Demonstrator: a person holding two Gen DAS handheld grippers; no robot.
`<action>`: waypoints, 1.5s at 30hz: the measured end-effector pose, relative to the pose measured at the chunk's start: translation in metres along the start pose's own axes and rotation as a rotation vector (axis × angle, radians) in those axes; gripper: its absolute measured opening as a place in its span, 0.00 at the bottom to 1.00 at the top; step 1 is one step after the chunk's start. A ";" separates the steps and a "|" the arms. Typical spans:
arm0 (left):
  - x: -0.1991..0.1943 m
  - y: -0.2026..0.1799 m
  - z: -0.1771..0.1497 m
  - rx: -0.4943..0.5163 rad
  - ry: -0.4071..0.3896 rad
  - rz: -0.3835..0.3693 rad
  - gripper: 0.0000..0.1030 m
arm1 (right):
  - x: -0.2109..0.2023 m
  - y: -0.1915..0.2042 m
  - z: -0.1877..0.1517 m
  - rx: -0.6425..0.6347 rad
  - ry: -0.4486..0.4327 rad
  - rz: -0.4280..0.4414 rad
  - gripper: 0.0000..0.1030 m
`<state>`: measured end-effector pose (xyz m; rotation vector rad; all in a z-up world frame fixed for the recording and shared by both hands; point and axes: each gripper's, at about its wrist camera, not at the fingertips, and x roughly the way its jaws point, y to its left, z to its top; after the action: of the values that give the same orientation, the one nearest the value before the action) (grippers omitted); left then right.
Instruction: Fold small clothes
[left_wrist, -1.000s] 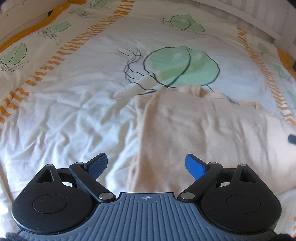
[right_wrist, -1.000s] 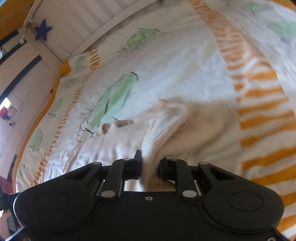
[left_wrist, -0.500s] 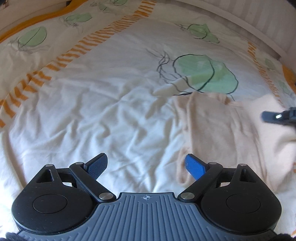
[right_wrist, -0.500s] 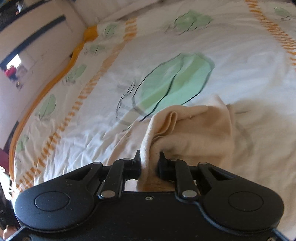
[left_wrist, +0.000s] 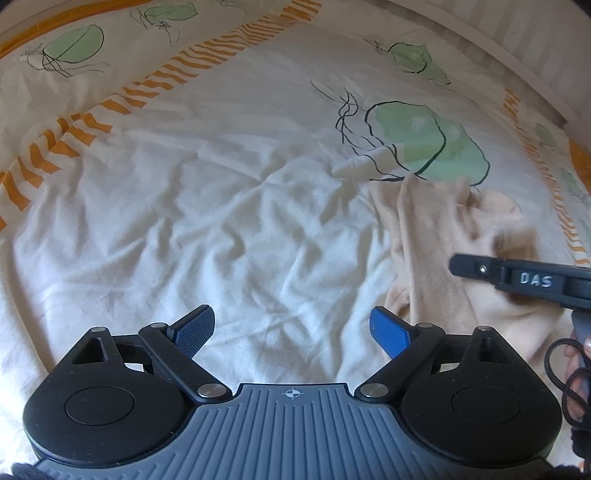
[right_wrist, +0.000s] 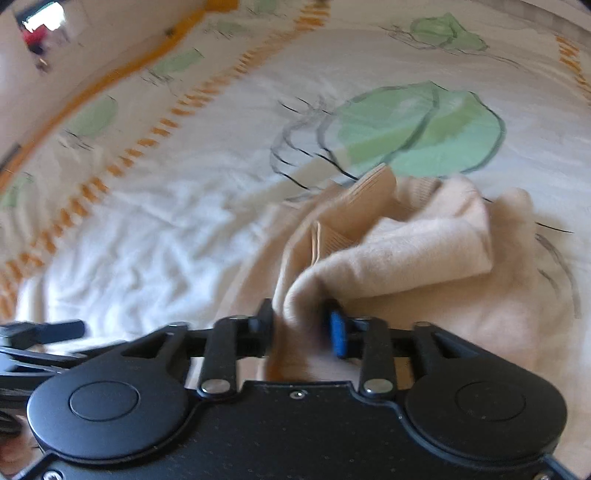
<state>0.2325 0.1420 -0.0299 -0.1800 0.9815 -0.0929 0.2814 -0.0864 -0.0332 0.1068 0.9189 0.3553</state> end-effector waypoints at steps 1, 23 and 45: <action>0.000 0.000 0.000 0.001 0.001 0.000 0.89 | -0.004 -0.001 -0.001 0.004 -0.017 0.044 0.51; 0.006 -0.059 0.038 0.123 0.018 -0.054 0.89 | -0.068 0.027 -0.089 -0.389 -0.219 -0.019 0.70; 0.012 -0.075 0.044 0.135 0.081 -0.031 0.89 | -0.062 0.011 -0.089 -0.299 -0.272 -0.066 0.11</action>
<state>0.2762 0.0710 -0.0017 -0.0675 1.0496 -0.1958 0.1737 -0.1024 -0.0375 -0.1472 0.5917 0.4021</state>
